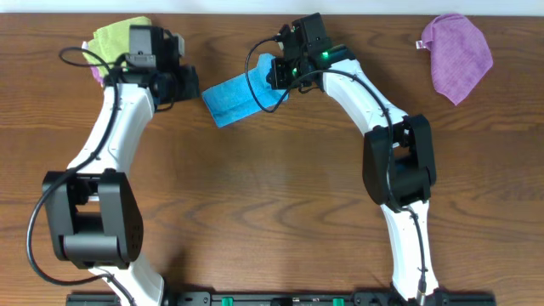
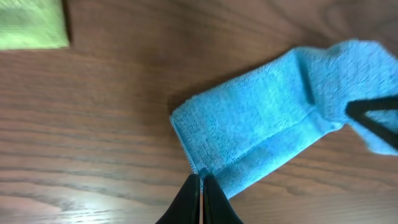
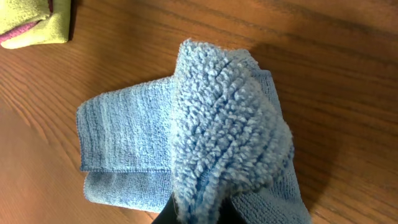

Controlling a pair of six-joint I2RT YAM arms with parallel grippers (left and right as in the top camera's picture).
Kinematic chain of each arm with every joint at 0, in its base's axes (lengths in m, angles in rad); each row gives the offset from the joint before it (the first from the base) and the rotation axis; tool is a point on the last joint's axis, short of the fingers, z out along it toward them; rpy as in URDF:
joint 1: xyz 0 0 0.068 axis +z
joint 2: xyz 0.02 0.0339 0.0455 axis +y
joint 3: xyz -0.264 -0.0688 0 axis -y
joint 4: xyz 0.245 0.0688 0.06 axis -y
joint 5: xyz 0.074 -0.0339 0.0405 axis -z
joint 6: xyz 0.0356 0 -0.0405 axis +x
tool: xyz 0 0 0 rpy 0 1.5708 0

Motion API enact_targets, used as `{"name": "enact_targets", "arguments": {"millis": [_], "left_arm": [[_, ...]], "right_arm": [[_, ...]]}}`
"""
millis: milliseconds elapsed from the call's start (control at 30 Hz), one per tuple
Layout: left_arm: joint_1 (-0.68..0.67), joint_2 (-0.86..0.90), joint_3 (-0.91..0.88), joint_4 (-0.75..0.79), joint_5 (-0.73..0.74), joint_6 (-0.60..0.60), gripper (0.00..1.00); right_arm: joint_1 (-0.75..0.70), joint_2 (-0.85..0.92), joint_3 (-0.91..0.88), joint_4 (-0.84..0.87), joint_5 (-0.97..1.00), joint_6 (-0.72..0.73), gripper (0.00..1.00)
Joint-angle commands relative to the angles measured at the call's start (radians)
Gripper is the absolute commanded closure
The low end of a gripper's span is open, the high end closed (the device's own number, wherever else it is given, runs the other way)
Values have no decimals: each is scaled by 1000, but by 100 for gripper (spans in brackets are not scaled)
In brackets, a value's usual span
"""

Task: Fold the cloth
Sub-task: 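Lift the folded strip with both grippers and carry it toward the left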

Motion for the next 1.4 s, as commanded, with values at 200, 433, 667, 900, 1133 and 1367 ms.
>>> {"name": "enact_targets", "arguments": {"millis": [200,433,667,900,1133,1367], "left_arm": [[-69,32,-107,119,32,-56,94],[-88,97,-110,133,2,-59,94],[-89,160,-110,163,-16,-60,94],[-89,192,-110,201,-17,-59,94],[-89,230,-110,208,-15,-60,94],[-89,237,-110,211,-13,-60,94]], "right_arm": [[-3,-11,18,-9,2,-9,98],[-3,-11,18,-13,2,-9,98],[-3,-11,18,-12,2,-10,99],[-3,-11,18,-9,-27,-21,99],[-3,-11,19,0,-126,-21,99],[-1,-11,44,3,-219,-20,98]]}}
